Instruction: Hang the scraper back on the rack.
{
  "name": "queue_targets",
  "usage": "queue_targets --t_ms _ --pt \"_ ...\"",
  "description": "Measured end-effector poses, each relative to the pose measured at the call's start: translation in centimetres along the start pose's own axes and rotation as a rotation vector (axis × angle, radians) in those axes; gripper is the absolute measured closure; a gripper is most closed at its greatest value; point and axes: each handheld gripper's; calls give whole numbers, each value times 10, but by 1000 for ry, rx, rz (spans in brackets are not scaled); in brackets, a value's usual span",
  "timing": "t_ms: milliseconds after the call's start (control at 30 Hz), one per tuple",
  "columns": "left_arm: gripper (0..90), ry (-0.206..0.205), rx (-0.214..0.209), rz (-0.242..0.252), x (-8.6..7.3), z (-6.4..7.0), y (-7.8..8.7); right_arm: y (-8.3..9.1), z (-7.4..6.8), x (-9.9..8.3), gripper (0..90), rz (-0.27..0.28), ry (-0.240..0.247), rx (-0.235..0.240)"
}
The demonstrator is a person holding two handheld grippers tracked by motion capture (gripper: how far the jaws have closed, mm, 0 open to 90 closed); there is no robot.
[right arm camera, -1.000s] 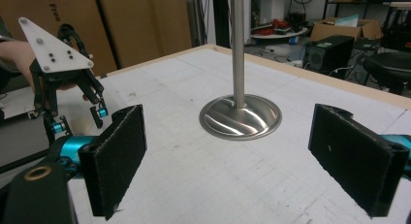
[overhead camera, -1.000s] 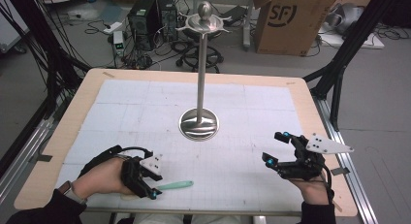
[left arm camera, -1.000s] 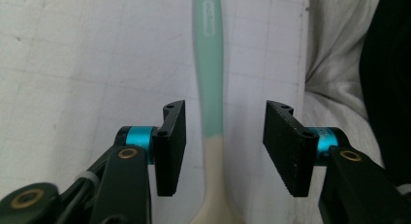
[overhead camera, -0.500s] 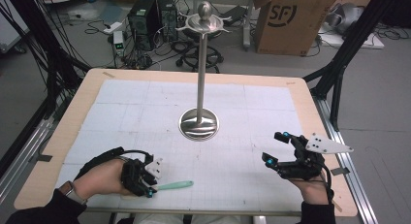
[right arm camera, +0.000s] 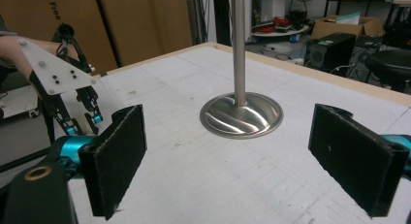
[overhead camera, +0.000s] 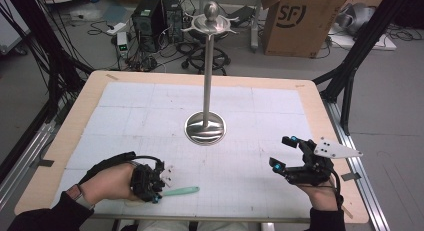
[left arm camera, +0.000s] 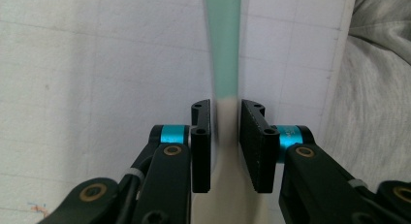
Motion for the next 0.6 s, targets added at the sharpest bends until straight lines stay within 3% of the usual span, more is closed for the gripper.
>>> queue_targets --t_ms 233,333,500,600 --pt "802 -9 21 -4 1 2 0 -1 0 0 129 -2 1 2" --pt "804 -9 22 21 -2 3 2 0 0 0 129 -1 0 2" --pt "803 23 -1 131 -12 1 10 1 1 0 129 2 -2 -4" --pt "803 57 12 205 -17 0 21 2 1 -1 129 1 -2 -4"
Point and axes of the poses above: each handheld gripper's, and its own axes: y roughly backward along the jaws, x roughly out of its top, z roughly to its right, and after that the axes turned 1 degree about z, right-handed
